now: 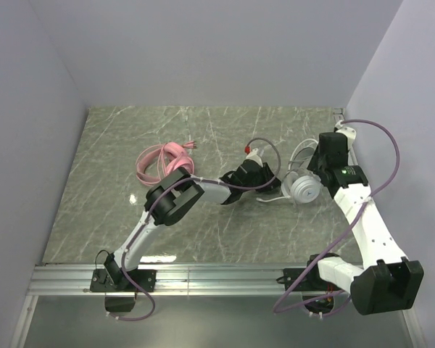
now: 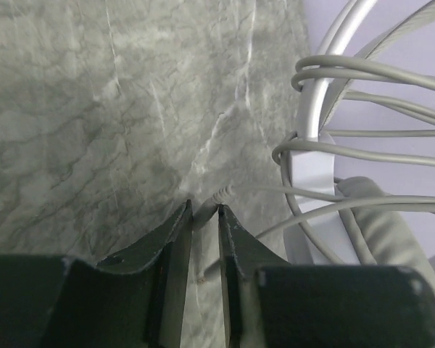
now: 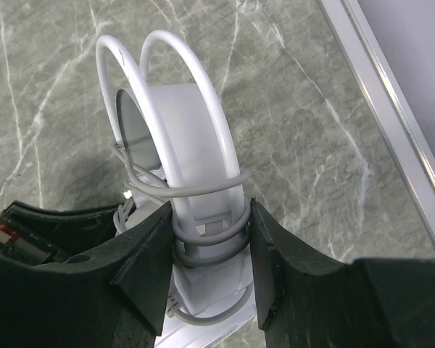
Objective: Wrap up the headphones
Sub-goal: Place the headphones on the table
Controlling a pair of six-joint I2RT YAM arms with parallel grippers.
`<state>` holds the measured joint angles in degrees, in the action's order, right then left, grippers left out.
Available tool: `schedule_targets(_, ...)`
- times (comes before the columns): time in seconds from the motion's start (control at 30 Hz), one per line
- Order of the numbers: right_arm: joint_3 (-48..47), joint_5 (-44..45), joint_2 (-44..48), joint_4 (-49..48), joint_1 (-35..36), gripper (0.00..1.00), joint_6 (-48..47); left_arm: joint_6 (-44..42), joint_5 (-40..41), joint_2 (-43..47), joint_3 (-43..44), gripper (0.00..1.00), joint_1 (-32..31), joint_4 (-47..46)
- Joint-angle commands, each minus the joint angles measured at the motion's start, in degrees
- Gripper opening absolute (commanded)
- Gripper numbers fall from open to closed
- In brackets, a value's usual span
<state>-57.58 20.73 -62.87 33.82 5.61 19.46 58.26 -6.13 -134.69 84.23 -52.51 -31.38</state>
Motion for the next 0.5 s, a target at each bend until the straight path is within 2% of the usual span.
schedule_targets(0.0, -2.5, 2.7, -0.4, -3.7, 1.4, 0.15, 0.7, 1.9, 0.3, -1.8, 3.4, 0.26, -0.7, 0.9)
schedule_targets(0.33, -5.4, 5.5, -3.4, -2.1, 6.1, 0.14, 2.3, 1.9, 1.4, -2.1, 3.4, 0.26, -1.2, 1.6)
schedule_targets(0.47, -8.3, 11.4, -7.5, 1.1, 8.7, 0.11, 4.2, 1.1, 3.1, -1.5, 2.3, 0.27, -1.6, 2.2)
